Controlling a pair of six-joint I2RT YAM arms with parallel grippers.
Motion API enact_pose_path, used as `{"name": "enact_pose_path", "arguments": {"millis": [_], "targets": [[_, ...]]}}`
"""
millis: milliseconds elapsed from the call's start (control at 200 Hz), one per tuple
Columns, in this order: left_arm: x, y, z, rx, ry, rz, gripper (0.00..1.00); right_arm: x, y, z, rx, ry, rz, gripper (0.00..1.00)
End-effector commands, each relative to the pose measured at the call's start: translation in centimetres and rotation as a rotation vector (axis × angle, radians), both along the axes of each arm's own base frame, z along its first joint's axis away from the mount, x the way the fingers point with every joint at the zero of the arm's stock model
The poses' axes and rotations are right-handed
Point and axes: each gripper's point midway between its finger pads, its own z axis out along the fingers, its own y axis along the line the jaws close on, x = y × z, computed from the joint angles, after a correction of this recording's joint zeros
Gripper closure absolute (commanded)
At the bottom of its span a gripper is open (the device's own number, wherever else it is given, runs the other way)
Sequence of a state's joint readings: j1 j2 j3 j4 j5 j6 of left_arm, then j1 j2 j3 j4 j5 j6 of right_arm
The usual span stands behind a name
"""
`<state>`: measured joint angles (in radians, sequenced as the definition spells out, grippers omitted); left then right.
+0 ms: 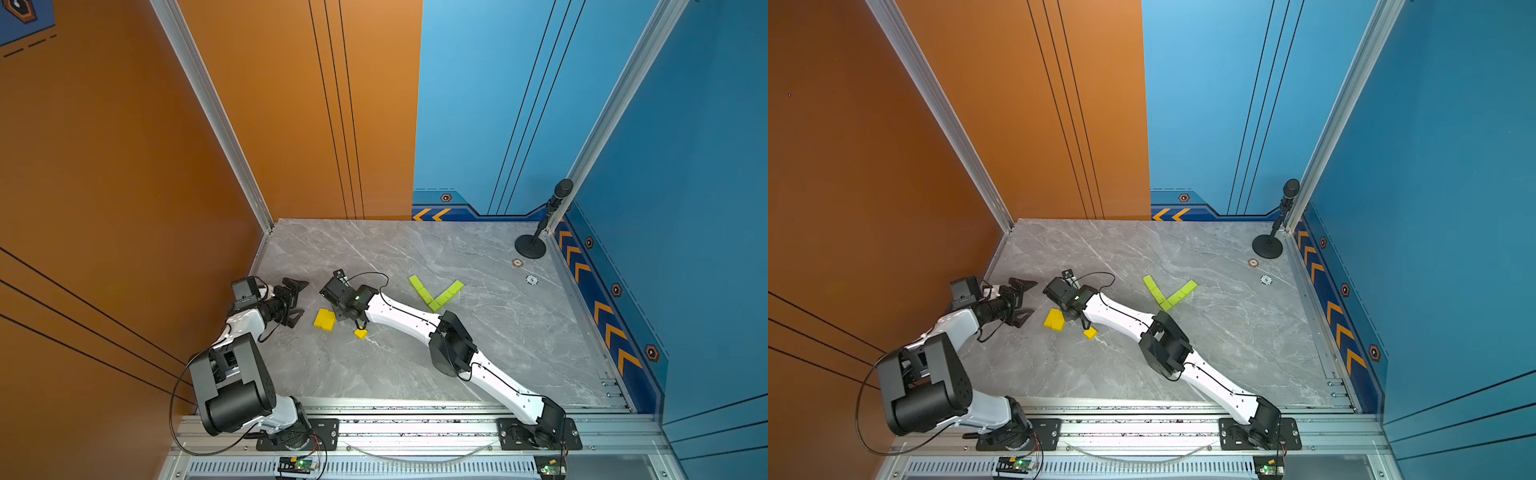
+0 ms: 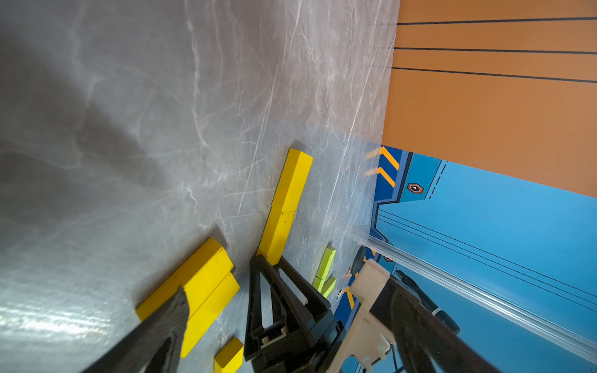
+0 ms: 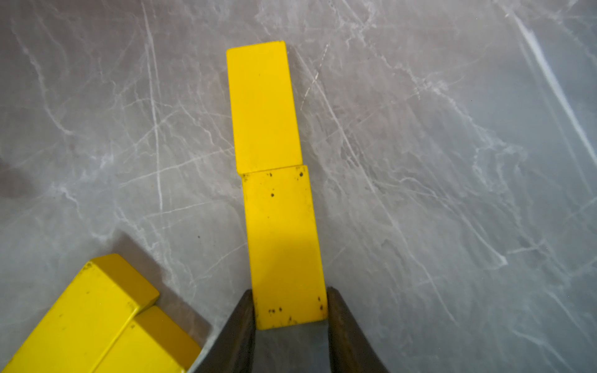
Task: Assemble the letter v with building blocks
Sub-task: Assemble the building block at the center of the board.
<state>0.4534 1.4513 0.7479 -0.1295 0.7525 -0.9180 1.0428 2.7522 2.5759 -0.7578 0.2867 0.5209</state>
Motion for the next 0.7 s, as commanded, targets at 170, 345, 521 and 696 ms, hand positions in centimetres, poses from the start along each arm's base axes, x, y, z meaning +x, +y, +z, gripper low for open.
{"name": "enact_pose_path", "arguments": {"millis": [170,345,521,696], "targets": [[-0.1,0.2,0.4,-0.013,-0.011,0.005,0.02,-1.3,-0.4,-2.9,-0.076,0.029,0.025,0.63],[0.0,0.2,0.5,-0.013,-0.011,0.006,0.02,-1.2,-0.7,-3.0,-0.081,0.032,0.020,0.63],[-0.1,0.2,0.4,-0.015,-0.009,0.006,0.02,-0.9,-1.1,-3.0,-0.088,0.035,0.014,0.63],[0.0,0.2,0.4,-0.014,-0.009,0.006,0.02,-0.7,-1.4,-3.3,-0.097,0.042,0.019,0.63]]}}
